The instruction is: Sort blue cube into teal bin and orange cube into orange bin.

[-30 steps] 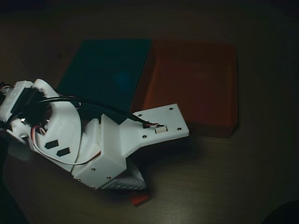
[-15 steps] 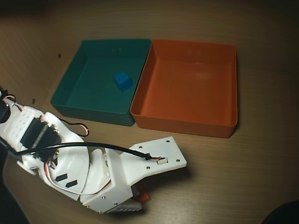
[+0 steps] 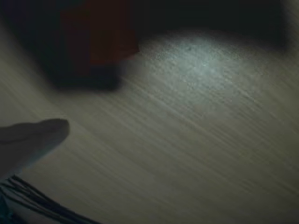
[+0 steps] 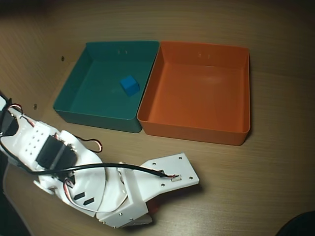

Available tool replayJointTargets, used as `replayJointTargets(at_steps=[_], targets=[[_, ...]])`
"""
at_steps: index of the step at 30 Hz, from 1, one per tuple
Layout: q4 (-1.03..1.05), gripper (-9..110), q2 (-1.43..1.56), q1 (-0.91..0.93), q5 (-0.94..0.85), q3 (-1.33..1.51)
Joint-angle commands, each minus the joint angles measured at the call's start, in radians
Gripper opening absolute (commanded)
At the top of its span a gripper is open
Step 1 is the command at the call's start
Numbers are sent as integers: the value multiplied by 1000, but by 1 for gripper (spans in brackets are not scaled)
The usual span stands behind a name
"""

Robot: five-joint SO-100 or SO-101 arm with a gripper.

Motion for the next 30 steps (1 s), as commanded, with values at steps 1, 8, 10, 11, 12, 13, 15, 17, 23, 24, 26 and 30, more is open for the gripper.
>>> replayJointTargets(at_steps=[1, 8, 10, 11, 12, 13, 15, 17, 23, 24, 26, 30], targets=[[-11, 54, 6, 8, 5, -77], [-12, 52, -55, 8, 9, -81], [-12, 51, -71, 8, 9, -83], [-12, 50, -75, 6, 9, -83], [-12, 50, -80, 6, 9, -83], [-12, 49, -84, 5, 9, -83], [-12, 47, -94, 2, 9, -83], [-12, 45, -104, -3, 11, -83], [-12, 37, -137, -9, 11, -83], [-12, 35, -140, -11, 12, -83], [-12, 32, -146, -11, 12, -83], [-12, 24, -150, -11, 12, -83]])
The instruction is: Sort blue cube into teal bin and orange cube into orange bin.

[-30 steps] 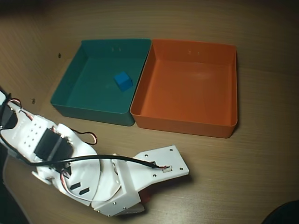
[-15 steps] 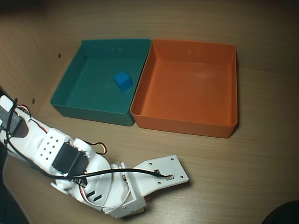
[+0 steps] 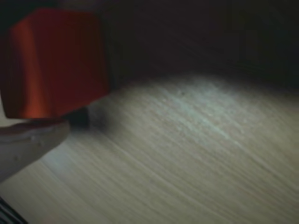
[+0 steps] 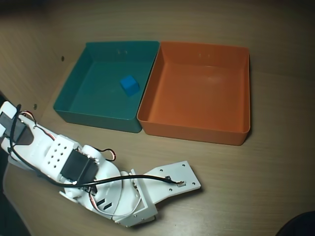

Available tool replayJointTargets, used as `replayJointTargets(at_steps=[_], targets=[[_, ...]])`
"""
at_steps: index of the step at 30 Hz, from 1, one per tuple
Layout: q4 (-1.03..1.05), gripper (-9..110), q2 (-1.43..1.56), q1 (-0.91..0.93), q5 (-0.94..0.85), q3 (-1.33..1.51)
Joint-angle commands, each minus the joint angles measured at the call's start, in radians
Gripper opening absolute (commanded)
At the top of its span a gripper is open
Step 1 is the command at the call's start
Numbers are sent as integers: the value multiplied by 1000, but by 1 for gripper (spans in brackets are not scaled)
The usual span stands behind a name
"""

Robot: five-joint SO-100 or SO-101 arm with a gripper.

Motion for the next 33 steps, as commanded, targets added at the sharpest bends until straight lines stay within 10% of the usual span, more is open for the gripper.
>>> replayJointTargets(at_steps=[1, 12, 33], targets=[[-6, 22, 12, 5, 2, -46], [9, -7, 29, 9, 3, -32], [9, -6, 476, -38, 43, -29]])
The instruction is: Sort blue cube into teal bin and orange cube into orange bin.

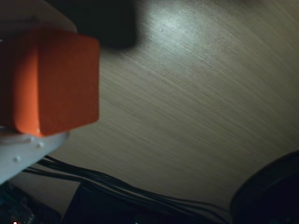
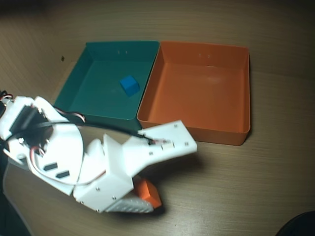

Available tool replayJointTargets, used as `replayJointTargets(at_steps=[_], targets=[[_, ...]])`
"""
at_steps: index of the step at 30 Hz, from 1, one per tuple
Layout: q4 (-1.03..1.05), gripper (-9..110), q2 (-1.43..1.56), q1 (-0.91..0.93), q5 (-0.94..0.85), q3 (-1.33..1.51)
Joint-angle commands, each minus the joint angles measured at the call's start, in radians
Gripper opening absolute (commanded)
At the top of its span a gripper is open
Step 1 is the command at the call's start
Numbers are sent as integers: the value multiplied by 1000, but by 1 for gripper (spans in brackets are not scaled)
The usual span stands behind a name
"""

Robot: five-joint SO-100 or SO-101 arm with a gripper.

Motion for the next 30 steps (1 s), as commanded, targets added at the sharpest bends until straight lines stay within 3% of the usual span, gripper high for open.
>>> replayJointTargets(at_steps=[1, 10, 15, 25, 30], targets=[[-9, -6, 133, -28, 81, -29], [-26, -6, 169, -218, 637, -49], [-25, -5, 219, -337, 839, -48], [-25, -5, 156, -486, 894, -61], [-18, -5, 28, -523, 911, -198]])
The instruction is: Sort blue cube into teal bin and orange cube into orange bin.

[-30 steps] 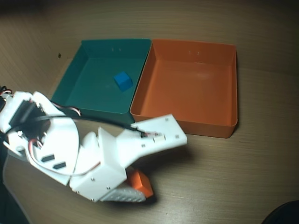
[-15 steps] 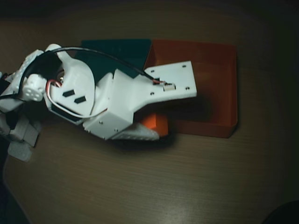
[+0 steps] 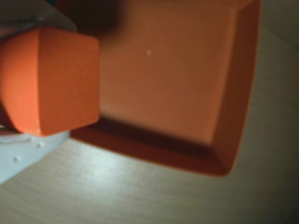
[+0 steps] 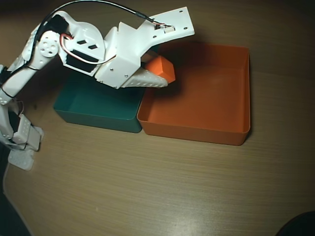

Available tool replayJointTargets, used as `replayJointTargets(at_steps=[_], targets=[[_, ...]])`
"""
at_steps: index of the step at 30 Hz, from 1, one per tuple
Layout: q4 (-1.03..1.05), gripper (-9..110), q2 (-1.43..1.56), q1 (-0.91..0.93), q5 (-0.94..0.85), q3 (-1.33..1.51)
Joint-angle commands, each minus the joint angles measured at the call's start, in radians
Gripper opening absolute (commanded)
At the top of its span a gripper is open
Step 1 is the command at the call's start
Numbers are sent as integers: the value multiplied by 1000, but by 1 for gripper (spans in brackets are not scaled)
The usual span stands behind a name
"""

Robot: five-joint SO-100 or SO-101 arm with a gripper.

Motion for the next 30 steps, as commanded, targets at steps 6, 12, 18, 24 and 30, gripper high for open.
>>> replayJointTargets(at_steps=[6, 12, 18, 24, 30], targets=[[-17, -5, -216, -48, 8, -334], [-17, -5, -367, -71, 8, -460], [-17, -1, -417, -78, 8, -479], [-17, 22, -423, -69, 8, -479], [-17, 44, -423, -63, 5, -479]])
